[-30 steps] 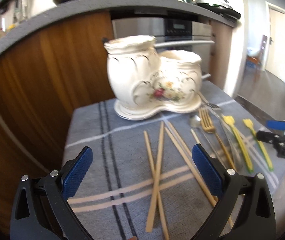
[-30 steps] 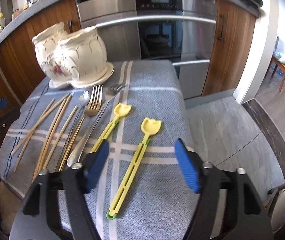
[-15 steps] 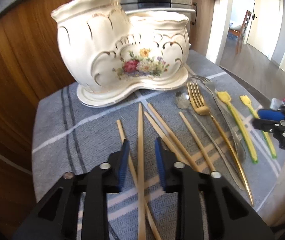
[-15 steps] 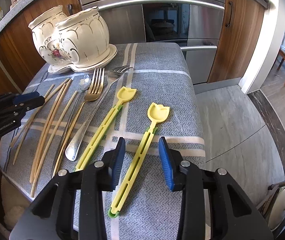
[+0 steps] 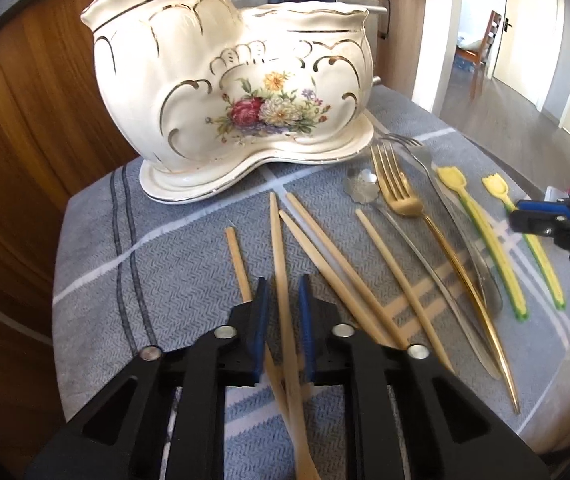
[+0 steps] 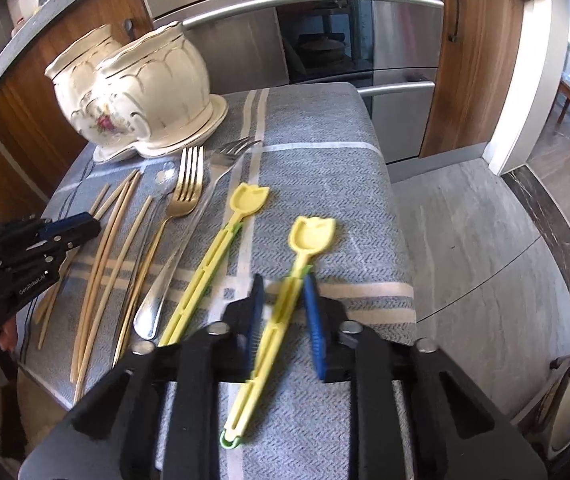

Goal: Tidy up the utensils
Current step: 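Grasp a yellow plastic utensil with the right tool while the left tool grasps a chopstick, then lower chopstick into tall cup while right tool drops yellow utensil into short cup, then open both tools and move them back over the remaining utensils, then grasp the second yellow utensil with the right tool while the left tool grasps a chopstick, then lower another chopstick into tall cup while right tool drops yellow utensil into short cup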

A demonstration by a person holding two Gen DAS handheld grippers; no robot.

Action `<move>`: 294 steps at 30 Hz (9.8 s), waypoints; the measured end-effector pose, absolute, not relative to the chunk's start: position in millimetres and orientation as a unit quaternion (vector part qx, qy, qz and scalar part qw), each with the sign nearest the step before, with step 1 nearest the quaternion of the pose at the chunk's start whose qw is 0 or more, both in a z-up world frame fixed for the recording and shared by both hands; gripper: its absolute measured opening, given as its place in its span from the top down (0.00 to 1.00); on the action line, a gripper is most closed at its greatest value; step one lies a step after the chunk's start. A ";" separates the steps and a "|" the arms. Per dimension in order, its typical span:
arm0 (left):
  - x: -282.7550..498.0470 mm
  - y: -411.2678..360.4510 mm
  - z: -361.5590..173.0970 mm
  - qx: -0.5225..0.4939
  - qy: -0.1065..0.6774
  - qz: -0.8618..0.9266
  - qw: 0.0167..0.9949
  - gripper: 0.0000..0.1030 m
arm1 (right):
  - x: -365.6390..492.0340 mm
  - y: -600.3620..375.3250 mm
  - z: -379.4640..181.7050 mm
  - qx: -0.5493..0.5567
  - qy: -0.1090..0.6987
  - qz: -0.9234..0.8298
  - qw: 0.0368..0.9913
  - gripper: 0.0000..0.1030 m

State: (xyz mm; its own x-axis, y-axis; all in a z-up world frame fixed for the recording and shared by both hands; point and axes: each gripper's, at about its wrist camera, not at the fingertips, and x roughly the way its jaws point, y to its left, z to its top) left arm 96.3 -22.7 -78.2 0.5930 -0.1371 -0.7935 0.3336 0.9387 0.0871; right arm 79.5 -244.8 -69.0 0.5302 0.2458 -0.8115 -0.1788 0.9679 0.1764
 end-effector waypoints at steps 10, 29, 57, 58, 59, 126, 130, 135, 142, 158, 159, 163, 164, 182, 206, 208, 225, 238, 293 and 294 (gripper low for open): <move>77.9 -13.7 -66.0 0.085 0.414 -0.150 0.894 0.94 | 69.6 -243.6 -62.2 0.032 0.448 0.126 0.884 0.90; 70.3 13.3 76.9 0.016 0.230 -0.189 0.955 0.94 | 90.1 -189.2 68.2 0.063 0.234 0.217 0.946 0.90; 221.1 18.5 80.0 -0.043 0.138 -0.143 0.979 0.94 | 210.3 -151.4 38.8 0.114 0.204 0.191 0.953 0.90; 218.8 18.7 78.8 -0.042 0.140 -0.145 0.979 0.94 | 210.4 -152.2 36.8 0.113 0.208 0.192 0.952 0.90; 215.1 19.9 76.9 -0.040 0.144 -0.148 0.978 0.94 | 210.2 -153.0 34.9 0.114 0.210 0.194 0.951 0.90; 63.8 21.9 -47.7 0.039 0.368 -0.068 0.926 0.08 | 90.7 -226.9 -42.4 0.013 0.373 0.087 0.924 0.05; 62.8 18.2 -54.2 0.042 0.378 -0.074 0.922 0.08 | 90.7 -223.3 -55.7 -0.002 0.397 0.087 0.914 0.05; 63.4 15.2 -65.5 0.051 0.395 -0.075 0.914 0.10 | 90.5 -218.6 -65.5 -0.002 0.416 0.103 0.903 0.07; 62.2 11.2 -72.5 0.057 0.406 -0.091 0.908 0.23 | 89.8 -206.9 -70.6 -0.005 0.439 0.131 0.889 0.34; 63.6 6.8 -82.6 0.074 0.429 -0.124 0.892 0.91 | 84.5 -194.6 -71.8 -0.032 0.454 0.161 0.876 0.84; 64.0 7.2 -82.5 0.073 0.430 -0.126 0.891 0.93 | 84.4 -195.9 -70.9 -0.036 0.454 0.160 0.876 0.85; 64.5 9.3 -82.1 0.071 0.434 -0.128 0.889 0.93 | 86.9 -203.3 -69.0 -0.035 0.458 0.150 0.876 0.88; 65.0 9.9 -81.8 0.068 0.436 -0.126 0.888 0.93 | 88.4 -205.2 -68.5 -0.034 0.459 0.146 0.876 0.88; 72.3 15.2 -81.6 0.068 0.439 -0.097 0.891 0.94 | 107.3 -207.4 -73.8 -0.044 0.448 0.128 0.884 0.90; 49.2 25.4 22.7 0.057 0.305 -0.167 0.936 0.95 | 101.2 -210.0 15.9 0.034 0.300 0.182 0.936 0.91; 50.5 25.7 36.7 0.051 0.284 -0.168 0.943 0.95 | 101.3 -206.3 25.7 0.035 0.285 0.187 0.940 0.91; 157.0 36.0 102.9 -0.075 0.127 -0.158 0.976 0.95 | 148.6 -175.1 92.7 0.073 0.200 0.216 0.953 0.91; 199.0 21.9 77.4 -0.061 0.094 -0.112 0.987 0.95 | 186.1 -170.6 57.0 0.100 0.242 0.204 0.943 0.91; 86.3 58.5 59.0 -0.037 0.185 -0.072 0.979 0.11 | 133.2 -202.3 51.1 0.089 0.246 0.157 0.952 0.05; 82.7 58.4 59.5 -0.038 0.183 -0.070 0.980 0.10 | 128.5 -205.0 51.6 0.087 0.243 0.151 0.954 0.04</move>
State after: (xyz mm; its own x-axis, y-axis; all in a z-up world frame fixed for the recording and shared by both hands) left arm 82.7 58.4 59.5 0.9232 -0.1507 -0.3534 0.1232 0.9874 -0.0992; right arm 128.5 -205.0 51.6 0.8358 0.3311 -0.4380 -0.2466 0.9391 0.2394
